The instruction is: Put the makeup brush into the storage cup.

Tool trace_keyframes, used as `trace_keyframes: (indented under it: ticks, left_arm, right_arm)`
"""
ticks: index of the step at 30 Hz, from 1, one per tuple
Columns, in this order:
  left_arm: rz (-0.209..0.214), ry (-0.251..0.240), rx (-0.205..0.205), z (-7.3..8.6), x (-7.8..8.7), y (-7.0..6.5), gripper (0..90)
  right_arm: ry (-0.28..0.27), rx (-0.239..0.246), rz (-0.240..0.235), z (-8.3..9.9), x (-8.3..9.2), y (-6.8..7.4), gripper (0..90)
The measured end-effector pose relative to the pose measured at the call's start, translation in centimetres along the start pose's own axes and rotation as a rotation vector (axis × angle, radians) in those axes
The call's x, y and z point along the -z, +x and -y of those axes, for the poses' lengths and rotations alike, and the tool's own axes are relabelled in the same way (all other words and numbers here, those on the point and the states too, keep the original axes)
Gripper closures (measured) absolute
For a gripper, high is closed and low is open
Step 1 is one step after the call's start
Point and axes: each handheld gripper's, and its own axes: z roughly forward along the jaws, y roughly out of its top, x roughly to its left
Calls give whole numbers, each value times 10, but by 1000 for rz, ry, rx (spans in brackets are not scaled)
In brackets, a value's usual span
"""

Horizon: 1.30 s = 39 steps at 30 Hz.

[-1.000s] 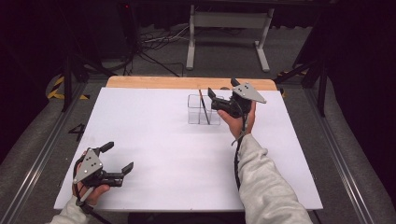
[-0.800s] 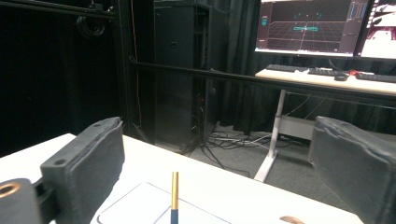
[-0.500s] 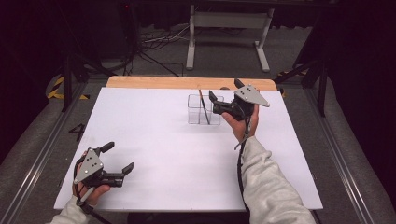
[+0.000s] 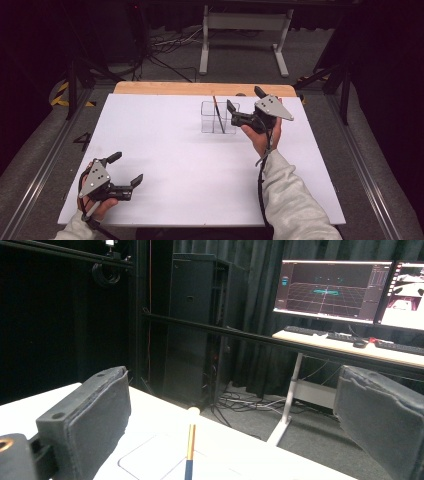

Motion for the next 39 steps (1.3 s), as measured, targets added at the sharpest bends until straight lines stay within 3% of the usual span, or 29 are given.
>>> trace_keyframes:
  ticks: [23,39]
  left_arm:
    - [15,20,-22,0,-2,-4,33]
    - [12,21,-19,1,-3,-4,32]
  right_arm:
    - [44,56,6,11,26,-2,30]
    - [55,77,-26,18,45,3,32]
